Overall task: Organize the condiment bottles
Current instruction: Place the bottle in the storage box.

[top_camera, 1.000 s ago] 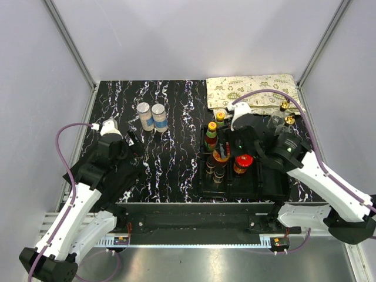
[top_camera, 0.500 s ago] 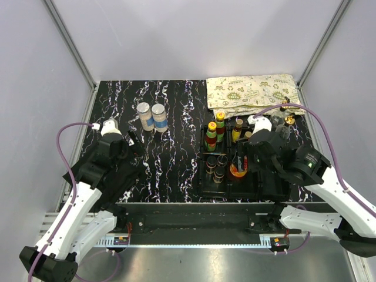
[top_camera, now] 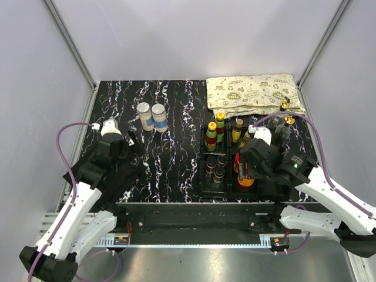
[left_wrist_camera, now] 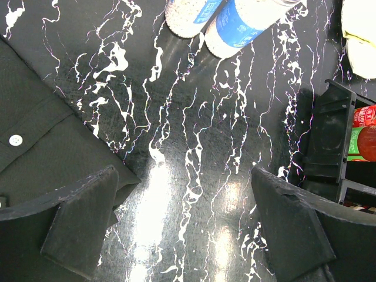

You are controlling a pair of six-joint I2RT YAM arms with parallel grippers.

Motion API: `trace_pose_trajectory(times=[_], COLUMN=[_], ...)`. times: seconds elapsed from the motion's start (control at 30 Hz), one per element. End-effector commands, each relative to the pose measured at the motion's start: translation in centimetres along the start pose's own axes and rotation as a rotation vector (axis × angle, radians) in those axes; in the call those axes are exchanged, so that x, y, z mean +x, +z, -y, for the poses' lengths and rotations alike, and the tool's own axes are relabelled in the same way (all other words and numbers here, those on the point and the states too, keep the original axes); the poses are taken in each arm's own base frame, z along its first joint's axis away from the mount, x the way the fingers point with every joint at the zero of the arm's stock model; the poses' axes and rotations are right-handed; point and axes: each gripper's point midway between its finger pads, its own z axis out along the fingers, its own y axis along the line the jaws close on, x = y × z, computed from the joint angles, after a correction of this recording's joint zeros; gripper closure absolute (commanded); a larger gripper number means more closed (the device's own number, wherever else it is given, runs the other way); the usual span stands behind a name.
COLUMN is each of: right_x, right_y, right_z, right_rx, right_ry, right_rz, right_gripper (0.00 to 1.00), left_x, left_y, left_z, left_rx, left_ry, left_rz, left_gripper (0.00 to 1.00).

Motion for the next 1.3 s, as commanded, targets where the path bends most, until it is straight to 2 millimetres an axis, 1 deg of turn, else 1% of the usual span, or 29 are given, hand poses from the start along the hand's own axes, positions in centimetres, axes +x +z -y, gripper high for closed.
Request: trace_pose_trajectory(times=[0.0, 0.17, 0.27, 0.3, 0.37, 0.4, 0.57, 0.67, 0.8, 0.9, 0.97, 1.07, 1.1, 1.13, 1.27], right_x=[-1.7, -1.7, -1.3, -1.6, -1.1, -1.2, 0.0, 0.0, 0.3, 0.7, 1.0, 1.3, 1.4, 1.6, 1.8], right_y=[0.4, 1.5, 2.3, 2.5, 3.2, 3.6, 5.7, 6.7, 7.6, 8.2, 8.5, 8.7, 8.8, 8.8, 8.7], right_z=[1.0, 2.6, 2.5, 2.3, 2.3, 1.9, 1.3, 0.6, 0.5, 0.6, 0.5, 0.6, 0.6, 0.7, 0.6], right_rx=[0.061, 0.140, 0.136, 0.124, 0.132, 0.124, 0.147, 0.137, 0.146, 0.153, 0.156, 0.162, 0.163, 0.164, 0.150], right_ry=[0.131, 0.184, 0.202, 0.213, 0.205, 0.202, 0.175, 0.180, 0.184, 0.184, 0.189, 0.197, 0.195, 0.202, 0.217], right_rz=[0.131, 0.191, 0.208, 0.220, 0.213, 0.217, 0.168, 0.173, 0.176, 0.166, 0.159, 0.154, 0.150, 0.148, 0.149], right_gripper=[1.00, 1.00, 1.00, 1.00, 1.00, 1.00, 1.00, 1.00, 1.00, 0.95, 0.94, 0.86, 0.77, 0.73, 0.64], left_x=[-1.1, -1.1, -1.1, -1.1, -1.0, -1.0, -0.9, -0.8, -0.8, -0.7, -0.8, -0.8, -0.7, -0.8, -0.8], left_y=[0.0, 0.0, 0.0, 0.1, 0.1, 0.1, 0.2, 0.3, 0.3, 0.4, 0.4, 0.5, 0.4, 0.4, 0.5], left_z=[0.2, 0.2, 0.2, 0.2, 0.2, 0.2, 0.2, 0.2, 0.2, 0.3, 0.3, 0.3, 0.3, 0.3, 0.3], left_rx=[0.001, 0.003, 0.003, 0.001, 0.002, 0.002, 0.000, -0.001, -0.002, -0.004, -0.003, -0.005, -0.002, -0.004, -0.005], left_ry=[-0.011, -0.010, -0.010, -0.009, -0.008, -0.009, -0.007, -0.008, -0.006, -0.003, -0.004, -0.002, -0.002, -0.004, -0.004], left_rz=[0.042, 0.039, 0.039, 0.038, 0.038, 0.037, 0.030, 0.027, 0.024, 0.018, 0.020, 0.019, 0.019, 0.020, 0.019], left_gripper=[0.01, 0.01, 0.01, 0.01, 0.01, 0.01, 0.01, 0.01, 0.01, 0.01, 0.01, 0.01, 0.01, 0.01, 0.01])
